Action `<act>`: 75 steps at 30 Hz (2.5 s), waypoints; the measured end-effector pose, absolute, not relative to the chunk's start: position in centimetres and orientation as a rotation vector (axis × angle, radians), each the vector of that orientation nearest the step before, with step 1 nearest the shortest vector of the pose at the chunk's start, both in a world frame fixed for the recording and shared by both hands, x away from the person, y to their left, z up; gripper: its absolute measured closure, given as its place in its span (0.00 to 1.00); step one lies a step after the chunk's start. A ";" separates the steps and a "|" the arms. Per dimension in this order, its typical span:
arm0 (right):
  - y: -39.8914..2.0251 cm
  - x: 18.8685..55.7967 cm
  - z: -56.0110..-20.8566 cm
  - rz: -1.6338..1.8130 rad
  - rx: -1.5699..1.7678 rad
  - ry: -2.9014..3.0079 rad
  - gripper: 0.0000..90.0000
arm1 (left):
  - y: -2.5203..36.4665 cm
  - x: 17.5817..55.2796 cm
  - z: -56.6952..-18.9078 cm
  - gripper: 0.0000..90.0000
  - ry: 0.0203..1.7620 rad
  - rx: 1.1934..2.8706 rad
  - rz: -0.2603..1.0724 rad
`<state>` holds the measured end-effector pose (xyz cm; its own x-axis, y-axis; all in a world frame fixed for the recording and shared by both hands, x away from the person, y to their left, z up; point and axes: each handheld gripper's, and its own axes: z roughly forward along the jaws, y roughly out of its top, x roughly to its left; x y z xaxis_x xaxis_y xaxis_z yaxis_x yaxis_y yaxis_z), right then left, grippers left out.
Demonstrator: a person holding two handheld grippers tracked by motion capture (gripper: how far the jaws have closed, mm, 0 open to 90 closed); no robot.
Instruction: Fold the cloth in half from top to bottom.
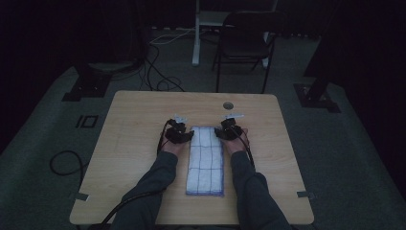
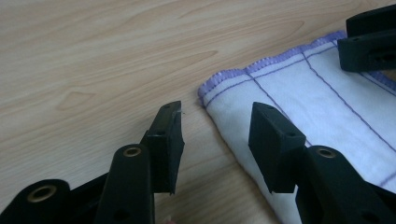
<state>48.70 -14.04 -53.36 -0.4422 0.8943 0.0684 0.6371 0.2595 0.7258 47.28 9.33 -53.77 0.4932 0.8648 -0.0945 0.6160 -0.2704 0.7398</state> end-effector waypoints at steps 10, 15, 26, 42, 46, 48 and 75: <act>-14.2 49.0 -53.8 0.972 1.426 2.182 0.59 | 8.7 48.0 -54.3 0.54 1.222 1.990 0.460; -14.1 49.1 -53.8 0.978 1.430 2.182 0.59 | 8.5 48.3 -54.3 0.52 1.219 2.003 0.475; -14.0 49.0 -53.8 0.972 1.394 2.211 0.72 | 7.8 48.3 -54.2 0.60 1.222 2.021 0.485; -14.0 49.0 -53.8 1.024 1.410 2.240 0.94 | 7.3 48.3 -53.5 0.96 1.196 2.097 0.394; -14.0 48.9 -53.7 1.030 1.405 2.242 0.94 | 7.6 48.3 -53.4 0.97 1.191 2.098 0.372; -14.1 49.0 -53.7 1.036 1.405 2.241 0.94 | 7.6 48.3 -53.4 0.97 1.191 2.098 0.372; -15.0 48.2 -51.0 1.127 1.324 2.181 0.94 | 8.2 48.0 -50.3 0.97 1.135 1.990 0.377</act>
